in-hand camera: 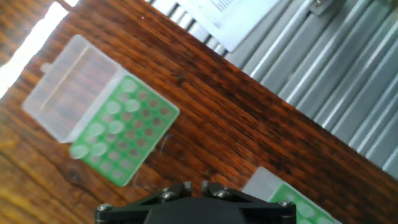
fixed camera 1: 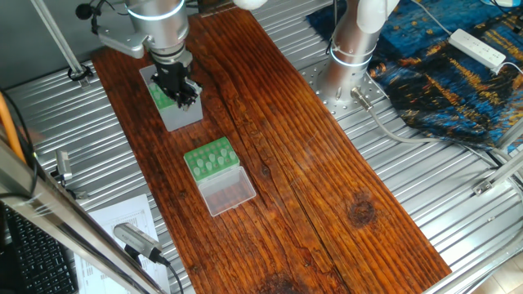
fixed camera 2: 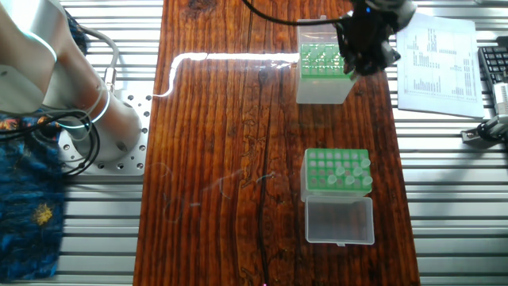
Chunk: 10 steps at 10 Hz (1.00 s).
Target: Transfer all large pipette tips from one holder to another
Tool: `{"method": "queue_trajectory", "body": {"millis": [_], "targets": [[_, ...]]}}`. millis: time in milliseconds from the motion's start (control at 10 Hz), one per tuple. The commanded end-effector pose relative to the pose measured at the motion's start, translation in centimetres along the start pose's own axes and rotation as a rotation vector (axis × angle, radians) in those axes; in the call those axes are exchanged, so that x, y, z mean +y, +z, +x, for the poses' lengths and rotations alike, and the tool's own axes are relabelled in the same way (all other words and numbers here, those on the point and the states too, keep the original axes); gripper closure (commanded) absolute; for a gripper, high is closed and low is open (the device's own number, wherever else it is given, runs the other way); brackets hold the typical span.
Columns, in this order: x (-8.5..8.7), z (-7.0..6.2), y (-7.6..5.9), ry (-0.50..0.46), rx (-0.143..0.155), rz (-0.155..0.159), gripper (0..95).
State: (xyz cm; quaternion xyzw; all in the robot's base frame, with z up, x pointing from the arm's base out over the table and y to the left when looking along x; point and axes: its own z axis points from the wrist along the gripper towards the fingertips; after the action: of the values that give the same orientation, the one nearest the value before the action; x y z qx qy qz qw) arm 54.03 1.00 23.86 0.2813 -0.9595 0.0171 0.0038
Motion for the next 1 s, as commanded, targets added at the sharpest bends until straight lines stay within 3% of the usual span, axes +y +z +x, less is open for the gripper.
{"method": "queue_trajectory", "body": {"millis": [100,300,600,700,800,1000], "targets": [[-1.7,0.2,1.8,0.120,-0.007,-0.027,76.0],[-2.3,-0.1,3.1,0.137,0.018,-0.024,76.0],[-2.7,0.2,3.5,0.127,0.013,-0.028,76.0],[-2.6,0.1,3.5,0.106,0.002,-0.048,76.0],[-2.6,0.1,3.5,0.135,-0.008,-0.093,76.0],[-2.6,0.1,3.5,0.193,0.000,-0.082,76.0]]}}
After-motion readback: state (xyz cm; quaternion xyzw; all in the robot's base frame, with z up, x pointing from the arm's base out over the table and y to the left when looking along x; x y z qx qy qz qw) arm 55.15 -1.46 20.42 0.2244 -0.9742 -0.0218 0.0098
